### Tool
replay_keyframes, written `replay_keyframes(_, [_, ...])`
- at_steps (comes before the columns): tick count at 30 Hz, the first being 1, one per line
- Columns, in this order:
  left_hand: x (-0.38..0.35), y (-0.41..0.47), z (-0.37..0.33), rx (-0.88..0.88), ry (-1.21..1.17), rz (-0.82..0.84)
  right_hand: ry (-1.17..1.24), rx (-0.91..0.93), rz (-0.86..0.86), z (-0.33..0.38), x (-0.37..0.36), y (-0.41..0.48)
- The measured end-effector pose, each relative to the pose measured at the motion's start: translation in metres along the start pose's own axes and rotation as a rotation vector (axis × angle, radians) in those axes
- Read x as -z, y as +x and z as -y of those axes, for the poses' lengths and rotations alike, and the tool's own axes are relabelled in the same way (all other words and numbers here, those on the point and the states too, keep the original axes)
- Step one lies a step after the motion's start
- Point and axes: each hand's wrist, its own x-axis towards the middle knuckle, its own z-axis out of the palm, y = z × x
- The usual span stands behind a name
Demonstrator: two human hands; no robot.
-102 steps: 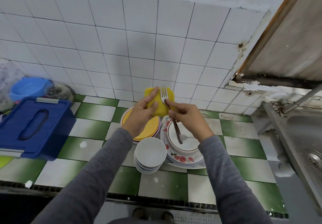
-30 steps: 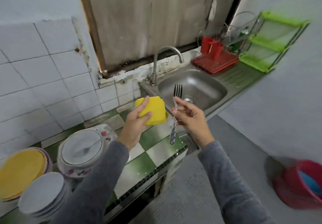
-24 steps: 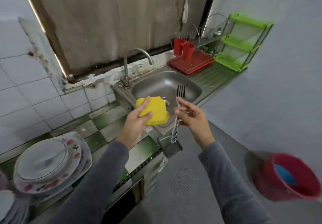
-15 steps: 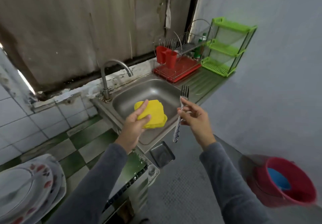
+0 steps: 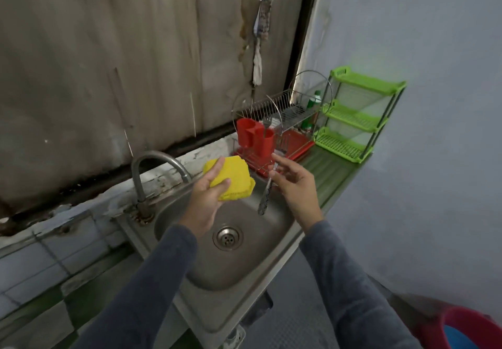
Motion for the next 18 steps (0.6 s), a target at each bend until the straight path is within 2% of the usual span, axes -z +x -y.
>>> replay_keyframes(13, [-0.017, 0.126, -0.048, -0.130, -0.034, -0.218, 0.095, 0.149, 0.060, 0.004, -0.059, 0.168])
replay_keyframes(18, [-0.024, 0.154, -0.056, -0.156, -0.059, -0.321, 0.121, 0.144, -0.037, -0.002, -0.081, 0.219])
